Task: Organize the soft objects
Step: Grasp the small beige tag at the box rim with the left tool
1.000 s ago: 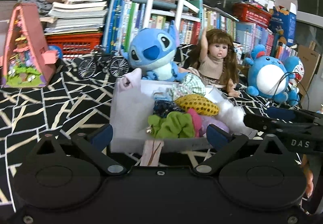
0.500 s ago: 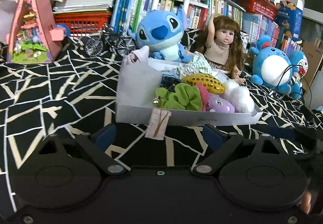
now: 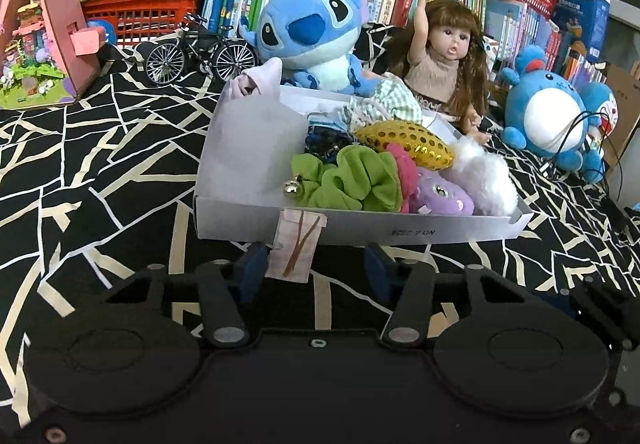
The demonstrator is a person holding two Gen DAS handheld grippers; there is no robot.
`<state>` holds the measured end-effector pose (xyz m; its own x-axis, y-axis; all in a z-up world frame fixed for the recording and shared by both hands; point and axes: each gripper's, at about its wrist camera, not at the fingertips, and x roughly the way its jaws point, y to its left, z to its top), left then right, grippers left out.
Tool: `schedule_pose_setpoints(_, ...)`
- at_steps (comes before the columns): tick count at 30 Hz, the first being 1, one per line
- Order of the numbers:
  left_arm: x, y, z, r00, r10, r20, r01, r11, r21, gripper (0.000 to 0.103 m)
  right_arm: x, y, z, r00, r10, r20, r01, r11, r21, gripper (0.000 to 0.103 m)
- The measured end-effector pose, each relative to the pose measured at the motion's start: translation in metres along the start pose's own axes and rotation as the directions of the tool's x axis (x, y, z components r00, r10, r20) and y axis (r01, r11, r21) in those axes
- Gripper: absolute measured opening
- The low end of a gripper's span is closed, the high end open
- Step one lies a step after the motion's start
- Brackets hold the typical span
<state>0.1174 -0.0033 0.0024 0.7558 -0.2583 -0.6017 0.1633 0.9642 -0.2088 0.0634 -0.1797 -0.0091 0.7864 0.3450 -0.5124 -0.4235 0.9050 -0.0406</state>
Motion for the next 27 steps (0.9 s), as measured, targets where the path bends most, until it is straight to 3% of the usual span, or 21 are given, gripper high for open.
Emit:
schedule_pose_setpoints(4, 0.002, -0.001, 0.001, 1.000, -0.002, -0.006, 0.002, 1.000, 0.007, 0.026, 0.005, 0.008, 0.000, 1.000, 0.012, -0.014, -0.012, 1.000, -0.012, 0.085)
schedule_pose_setpoints(10, 0.000, -0.004, 0.001, 1.000, -0.002, -0.004, 0.002, 1.000, 0.029, 0.025, 0.011, 0.011, 0.001, 0.999, 0.030, -0.041, -0.030, 0.999, 0.015, 0.068)
schedule_pose_setpoints(12, -0.001, -0.004, 0.001, 1.000, -0.003, -0.002, 0.003, 1.000, 0.031, 0.025, 0.010, 0.011, 0.001, 0.998, 0.034, -0.044, -0.033, 0.999, 0.017, 0.054)
schedule_pose_setpoints(17, -0.004, -0.004, 0.002, 1.000, -0.004, 0.004, 0.004, 0.999, 0.034, 0.024, 0.009, 0.009, 0.002, 0.999, 0.021, -0.039, -0.020, 0.999, 0.038, 0.036)
schedule_pose_setpoints(27, -0.011, -0.006, 0.003, 1.000, -0.009, 0.009, 0.009, 0.999, 0.040, 0.024, 0.002, -0.003, 0.005, 1.000, -0.008, -0.022, 0.009, 0.998, 0.060, 0.035)
